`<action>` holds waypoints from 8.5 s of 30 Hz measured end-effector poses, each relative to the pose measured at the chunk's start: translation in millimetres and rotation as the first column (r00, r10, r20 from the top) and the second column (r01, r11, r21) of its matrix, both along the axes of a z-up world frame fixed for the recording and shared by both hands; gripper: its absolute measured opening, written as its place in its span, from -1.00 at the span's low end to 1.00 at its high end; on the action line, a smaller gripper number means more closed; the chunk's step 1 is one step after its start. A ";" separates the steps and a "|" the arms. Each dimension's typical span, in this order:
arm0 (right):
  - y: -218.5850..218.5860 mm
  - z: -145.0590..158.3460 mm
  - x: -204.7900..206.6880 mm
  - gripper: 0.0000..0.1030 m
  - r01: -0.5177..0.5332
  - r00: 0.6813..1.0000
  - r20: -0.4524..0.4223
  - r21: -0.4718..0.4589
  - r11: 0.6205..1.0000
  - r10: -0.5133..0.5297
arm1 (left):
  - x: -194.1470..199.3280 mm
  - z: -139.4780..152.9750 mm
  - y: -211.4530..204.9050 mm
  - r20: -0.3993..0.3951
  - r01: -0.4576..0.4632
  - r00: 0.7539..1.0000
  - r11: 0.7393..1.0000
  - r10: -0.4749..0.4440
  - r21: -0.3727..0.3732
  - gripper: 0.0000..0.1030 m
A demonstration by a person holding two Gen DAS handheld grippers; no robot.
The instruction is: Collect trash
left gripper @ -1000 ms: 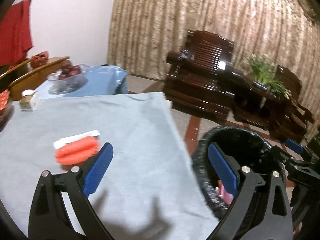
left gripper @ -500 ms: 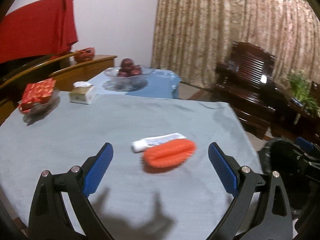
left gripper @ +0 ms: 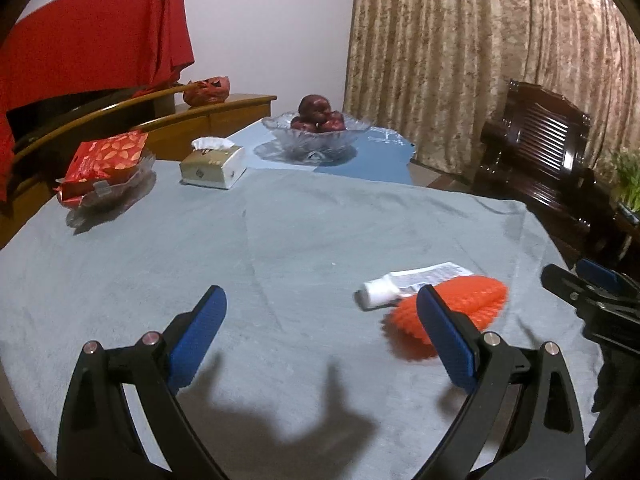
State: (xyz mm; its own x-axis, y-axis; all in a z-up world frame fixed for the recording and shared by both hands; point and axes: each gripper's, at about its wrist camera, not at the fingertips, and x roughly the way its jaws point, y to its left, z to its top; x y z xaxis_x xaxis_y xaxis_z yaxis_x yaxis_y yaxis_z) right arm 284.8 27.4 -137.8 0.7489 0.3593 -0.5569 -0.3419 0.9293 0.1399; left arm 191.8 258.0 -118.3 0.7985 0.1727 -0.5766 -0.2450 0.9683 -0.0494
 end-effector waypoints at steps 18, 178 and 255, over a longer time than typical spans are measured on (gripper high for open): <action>42.9 -57.6 33.3 0.37 -0.119 0.976 -0.187 -0.006 0.993 0.116 | 22.1 -26.6 20.2 -0.035 -0.009 0.999 0.999 0.008 -0.032 0.81; -295.7 67.4 -121.6 -0.49 0.344 0.938 0.056 -0.029 0.939 -0.342 | 6.3 44.1 -328.9 0.016 0.602 0.795 0.787 -0.606 -0.133 -0.43; -266.1 127.0 -219.2 0.88 0.267 0.960 0.080 0.015 0.964 -0.268 | -112.2 121.4 -284.3 0.066 0.492 0.870 0.870 -0.489 -0.045 0.84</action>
State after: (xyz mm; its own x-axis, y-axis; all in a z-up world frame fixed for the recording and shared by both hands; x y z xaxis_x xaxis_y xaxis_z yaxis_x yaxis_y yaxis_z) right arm 65.5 -238.7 -10.7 0.8602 0.1420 -0.4898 -0.0912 0.9878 0.1261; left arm 79.6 -26.3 3.0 0.8002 -0.2812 -0.5297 0.2647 0.9582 -0.1087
